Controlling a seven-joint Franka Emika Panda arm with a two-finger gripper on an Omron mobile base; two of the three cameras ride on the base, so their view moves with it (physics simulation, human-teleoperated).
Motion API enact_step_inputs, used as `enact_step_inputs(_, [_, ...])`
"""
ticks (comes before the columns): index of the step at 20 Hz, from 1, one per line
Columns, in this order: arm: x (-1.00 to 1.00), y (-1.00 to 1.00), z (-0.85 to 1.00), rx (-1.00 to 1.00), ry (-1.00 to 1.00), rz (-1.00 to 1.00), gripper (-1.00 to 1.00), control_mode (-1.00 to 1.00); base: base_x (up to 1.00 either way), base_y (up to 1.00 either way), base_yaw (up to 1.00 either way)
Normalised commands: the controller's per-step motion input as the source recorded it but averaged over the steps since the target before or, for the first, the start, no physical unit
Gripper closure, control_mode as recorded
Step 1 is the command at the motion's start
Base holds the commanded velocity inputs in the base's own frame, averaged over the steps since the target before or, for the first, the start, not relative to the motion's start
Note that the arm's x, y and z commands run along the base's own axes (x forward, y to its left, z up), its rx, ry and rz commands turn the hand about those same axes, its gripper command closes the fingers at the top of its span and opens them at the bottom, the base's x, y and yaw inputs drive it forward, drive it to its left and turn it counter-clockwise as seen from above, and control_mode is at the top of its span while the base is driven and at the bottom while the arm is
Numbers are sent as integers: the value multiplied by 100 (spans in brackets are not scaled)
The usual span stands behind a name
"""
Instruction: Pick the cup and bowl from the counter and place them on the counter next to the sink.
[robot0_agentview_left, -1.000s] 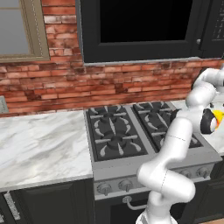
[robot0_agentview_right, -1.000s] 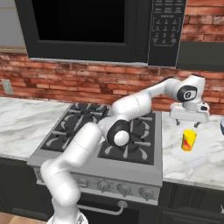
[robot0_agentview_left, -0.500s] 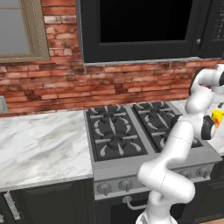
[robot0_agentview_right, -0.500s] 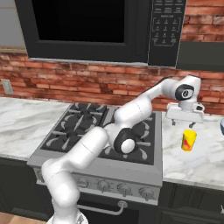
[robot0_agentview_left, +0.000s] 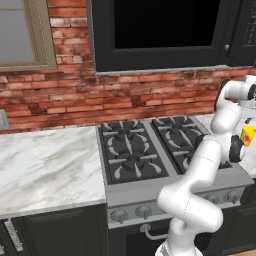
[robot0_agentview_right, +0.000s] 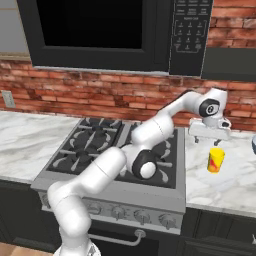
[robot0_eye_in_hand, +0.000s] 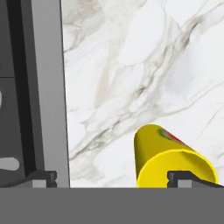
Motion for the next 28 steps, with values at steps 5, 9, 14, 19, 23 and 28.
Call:
enact_step_inputs(5, [1, -38, 0, 6, 0, 0, -100, -100, 0, 0, 0])
enact_step_inputs(9, [1, -42, 0, 6, 0, 0, -100, -100, 0, 0, 0])
enact_step_inputs(14, [5, -10, 0, 2, 0, 0, -100, -100, 0, 0, 0])
enact_step_inputs(19, [4, 0, 0, 0, 2, 0, -100, -100, 0, 0, 0])
enact_step_inputs(23, [0, 1, 0, 0, 1, 0, -100, -100, 0, 0, 0])
enact_step_inputs(28, [0, 0, -10, 1, 0, 0, -100, -100, 0, 0, 0])
